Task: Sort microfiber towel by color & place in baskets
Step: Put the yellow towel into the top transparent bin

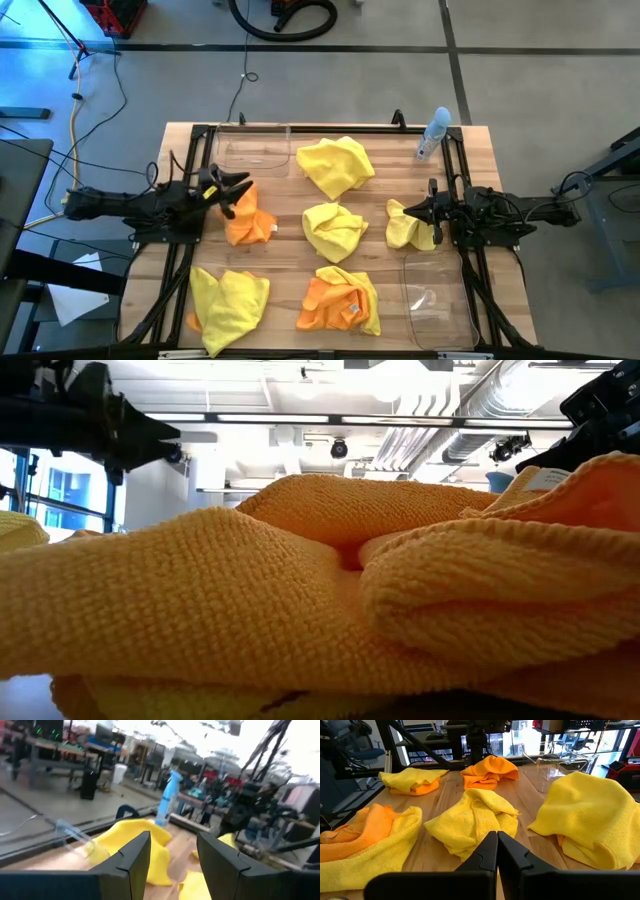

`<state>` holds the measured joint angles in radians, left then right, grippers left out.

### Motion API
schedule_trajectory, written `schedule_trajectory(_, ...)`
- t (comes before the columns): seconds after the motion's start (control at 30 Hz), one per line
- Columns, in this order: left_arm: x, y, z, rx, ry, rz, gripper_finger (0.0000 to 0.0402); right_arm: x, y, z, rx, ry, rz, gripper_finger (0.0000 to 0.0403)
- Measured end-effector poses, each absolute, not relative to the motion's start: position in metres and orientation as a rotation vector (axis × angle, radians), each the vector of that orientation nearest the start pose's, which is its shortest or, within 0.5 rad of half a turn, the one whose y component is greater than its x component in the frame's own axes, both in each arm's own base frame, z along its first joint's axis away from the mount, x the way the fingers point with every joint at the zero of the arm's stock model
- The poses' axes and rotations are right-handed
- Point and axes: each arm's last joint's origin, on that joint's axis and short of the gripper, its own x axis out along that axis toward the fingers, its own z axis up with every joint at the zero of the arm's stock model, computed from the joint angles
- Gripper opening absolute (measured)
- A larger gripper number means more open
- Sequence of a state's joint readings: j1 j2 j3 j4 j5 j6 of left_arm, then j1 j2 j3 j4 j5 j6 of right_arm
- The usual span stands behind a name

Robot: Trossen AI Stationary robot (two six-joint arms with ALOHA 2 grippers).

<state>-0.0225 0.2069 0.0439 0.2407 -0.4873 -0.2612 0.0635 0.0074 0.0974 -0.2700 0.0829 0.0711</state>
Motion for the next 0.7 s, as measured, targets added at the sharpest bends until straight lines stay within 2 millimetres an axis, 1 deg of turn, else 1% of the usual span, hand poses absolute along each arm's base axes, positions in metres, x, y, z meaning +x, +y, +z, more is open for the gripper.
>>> schedule_trajectory(0.13,0.12,0.014,0.199,-0.287,-0.067,0.48,0.0149,0.09,0.003,0.17,0.058,0.179,-0.026,0.0)
schedule_trajectory(0.23,0.136,0.018,0.219,-0.238,-0.012,0.511,0.0149,0.09,0.003,0.17,0.058,0.179,-0.026,0.0)
schedule_trajectory(0.33,0.157,0.023,0.242,-0.171,0.064,0.524,0.0149,0.09,0.003,0.17,0.058,0.179,-0.026,0.0)
schedule_trajectory(0.43,0.182,0.032,0.266,-0.127,0.169,0.509,0.0149,0.09,0.003,0.17,0.058,0.179,-0.025,0.0)
schedule_trajectory(0.5,0.201,0.04,0.279,-0.106,0.252,0.495,0.0149,0.09,0.003,0.17,0.058,0.179,-0.026,0.0)
schedule_trajectory(0.63,0.242,0.059,0.298,-0.067,0.358,0.46,0.0149,0.09,0.003,0.17,0.058,0.179,-0.026,0.0)
schedule_trajectory(0.7,0.264,0.07,0.305,-0.054,0.411,0.432,0.0149,0.09,0.003,0.17,0.058,0.179,-0.025,0.0)
